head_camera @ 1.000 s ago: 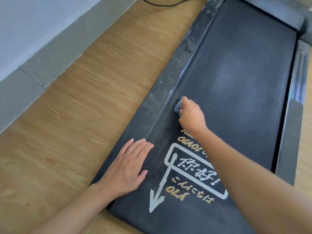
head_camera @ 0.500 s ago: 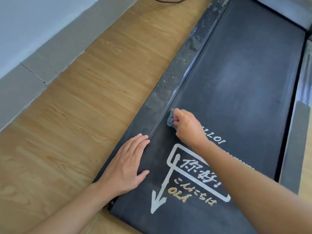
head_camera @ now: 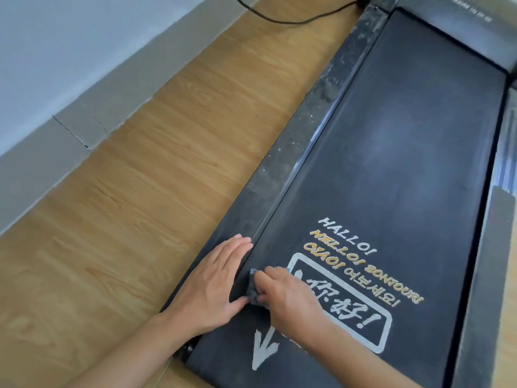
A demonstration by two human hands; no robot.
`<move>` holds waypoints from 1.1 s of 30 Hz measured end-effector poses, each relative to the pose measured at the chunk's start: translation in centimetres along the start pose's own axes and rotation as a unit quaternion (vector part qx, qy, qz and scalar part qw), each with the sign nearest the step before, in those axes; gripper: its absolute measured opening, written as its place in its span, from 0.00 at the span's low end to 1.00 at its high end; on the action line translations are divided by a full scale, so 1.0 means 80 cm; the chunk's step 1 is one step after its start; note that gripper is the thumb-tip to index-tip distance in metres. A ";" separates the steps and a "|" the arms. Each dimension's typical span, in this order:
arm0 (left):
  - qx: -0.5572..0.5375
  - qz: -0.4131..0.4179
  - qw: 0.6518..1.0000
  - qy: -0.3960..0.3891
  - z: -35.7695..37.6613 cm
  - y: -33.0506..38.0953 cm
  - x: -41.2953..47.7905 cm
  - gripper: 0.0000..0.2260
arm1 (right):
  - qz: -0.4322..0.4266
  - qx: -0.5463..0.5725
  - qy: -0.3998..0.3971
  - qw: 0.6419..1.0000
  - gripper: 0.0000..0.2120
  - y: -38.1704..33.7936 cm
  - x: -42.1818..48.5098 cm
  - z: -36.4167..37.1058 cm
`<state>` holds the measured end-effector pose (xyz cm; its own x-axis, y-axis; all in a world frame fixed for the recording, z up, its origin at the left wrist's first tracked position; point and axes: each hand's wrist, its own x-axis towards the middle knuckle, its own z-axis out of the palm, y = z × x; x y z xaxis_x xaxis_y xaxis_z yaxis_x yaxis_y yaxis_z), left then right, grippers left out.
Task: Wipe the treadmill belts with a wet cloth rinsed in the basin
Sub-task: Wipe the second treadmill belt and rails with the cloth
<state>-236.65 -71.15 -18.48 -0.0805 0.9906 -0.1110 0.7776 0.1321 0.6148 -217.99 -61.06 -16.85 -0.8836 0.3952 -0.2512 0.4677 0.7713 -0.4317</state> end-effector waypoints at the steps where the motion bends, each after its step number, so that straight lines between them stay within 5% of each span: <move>1: 0.000 0.000 1.000 0.002 0.000 0.000 0.000 0.45 | 0.008 0.001 0.001 1.000 0.16 0.019 0.018 -0.013; 7: 0.005 0.006 1.000 -0.001 0.000 -0.001 -0.001 0.44 | 0.249 0.057 0.208 0.944 0.08 0.169 0.182 -0.135; 10: -0.003 0.001 1.000 0.000 -0.001 0.002 -0.001 0.43 | 0.322 0.099 0.227 0.914 0.05 0.217 0.238 -0.186; 14: -0.016 0.002 1.000 -0.018 -0.004 0.000 0.000 0.43 | 0.287 0.029 0.171 0.942 0.05 0.200 0.227 -0.174; 19: -0.039 0.001 0.999 -0.012 -0.004 0.000 0.000 0.43 | 0.149 -0.001 0.077 0.986 0.11 0.068 0.117 -0.072; 24: -0.125 0.004 0.992 0.005 -0.015 0.002 -0.003 0.33 | 0.009 -0.001 -0.013 1.000 0.13 0.005 0.055 -0.024; 33: -0.173 -0.013 0.985 -0.017 -0.020 0.003 -0.006 0.43 | 0.280 0.035 0.130 0.950 0.05 0.192 0.223 -0.185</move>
<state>-237.45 -71.50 -17.01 -0.0715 0.9858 -0.1520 0.5155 0.1670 0.8405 -226.91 -34.81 -15.11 -0.4666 0.8512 -0.2404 0.8590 0.3713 -0.3526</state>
